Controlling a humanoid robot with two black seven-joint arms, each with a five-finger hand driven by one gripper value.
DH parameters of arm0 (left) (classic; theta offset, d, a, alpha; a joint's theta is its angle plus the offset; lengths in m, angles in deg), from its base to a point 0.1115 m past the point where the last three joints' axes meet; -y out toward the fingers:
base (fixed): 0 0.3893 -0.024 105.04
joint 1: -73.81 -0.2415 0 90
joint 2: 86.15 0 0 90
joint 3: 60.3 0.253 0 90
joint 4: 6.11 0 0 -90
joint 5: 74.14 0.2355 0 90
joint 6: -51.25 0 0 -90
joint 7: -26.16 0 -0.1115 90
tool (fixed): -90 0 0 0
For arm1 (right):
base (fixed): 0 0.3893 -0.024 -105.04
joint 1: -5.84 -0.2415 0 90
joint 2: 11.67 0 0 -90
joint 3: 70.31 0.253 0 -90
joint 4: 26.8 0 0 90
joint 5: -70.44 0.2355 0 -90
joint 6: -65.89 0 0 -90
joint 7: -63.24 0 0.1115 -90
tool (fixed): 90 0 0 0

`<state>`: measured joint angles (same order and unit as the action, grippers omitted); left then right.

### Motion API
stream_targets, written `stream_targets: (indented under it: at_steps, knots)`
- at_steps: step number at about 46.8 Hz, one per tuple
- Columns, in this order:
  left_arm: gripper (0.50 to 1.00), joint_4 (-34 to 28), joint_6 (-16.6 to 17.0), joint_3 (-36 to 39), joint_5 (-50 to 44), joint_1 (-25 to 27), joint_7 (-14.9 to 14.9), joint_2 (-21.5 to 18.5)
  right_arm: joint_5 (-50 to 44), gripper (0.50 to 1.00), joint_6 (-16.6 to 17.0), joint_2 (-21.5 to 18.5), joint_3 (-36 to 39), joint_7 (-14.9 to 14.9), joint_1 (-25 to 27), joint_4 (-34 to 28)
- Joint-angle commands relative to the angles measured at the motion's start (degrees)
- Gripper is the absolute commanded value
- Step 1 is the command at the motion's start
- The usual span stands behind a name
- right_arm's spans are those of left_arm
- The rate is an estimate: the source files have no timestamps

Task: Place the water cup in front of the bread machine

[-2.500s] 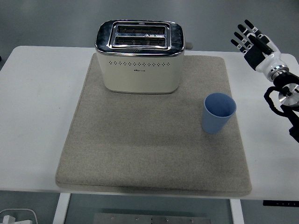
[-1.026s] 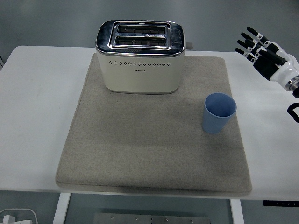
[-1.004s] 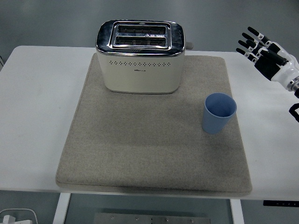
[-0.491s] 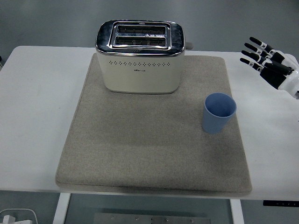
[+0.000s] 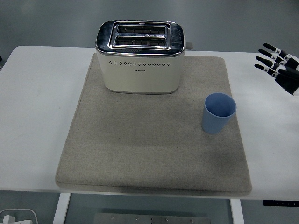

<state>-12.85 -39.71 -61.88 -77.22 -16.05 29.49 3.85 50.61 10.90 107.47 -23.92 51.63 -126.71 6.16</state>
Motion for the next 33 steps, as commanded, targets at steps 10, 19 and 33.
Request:
stream_targets:
  at_steps: [10, 19, 33]
  knots:
    - [1.0, -0.03, 0.0, 0.0, 0.0, -0.05, 0.0, 0.0, 0.58, 0.93, -0.01, 1.36, 0.36, 0.01, 3.88, 0.27]
    - [1.0, -0.03, 0.0, 0.0, 0.0, -0.05, 0.0, 0.0, 1.11, 0.93, -0.01, 2.68, 1.59, 0.01, 6.08, 1.32]
    - [1.0, -0.03, 0.0, 0.0, 0.0, -0.05, 0.0, 0.0, 2.95, 0.93, -0.01, 3.29, 5.37, 0.01, 6.61, 1.23]
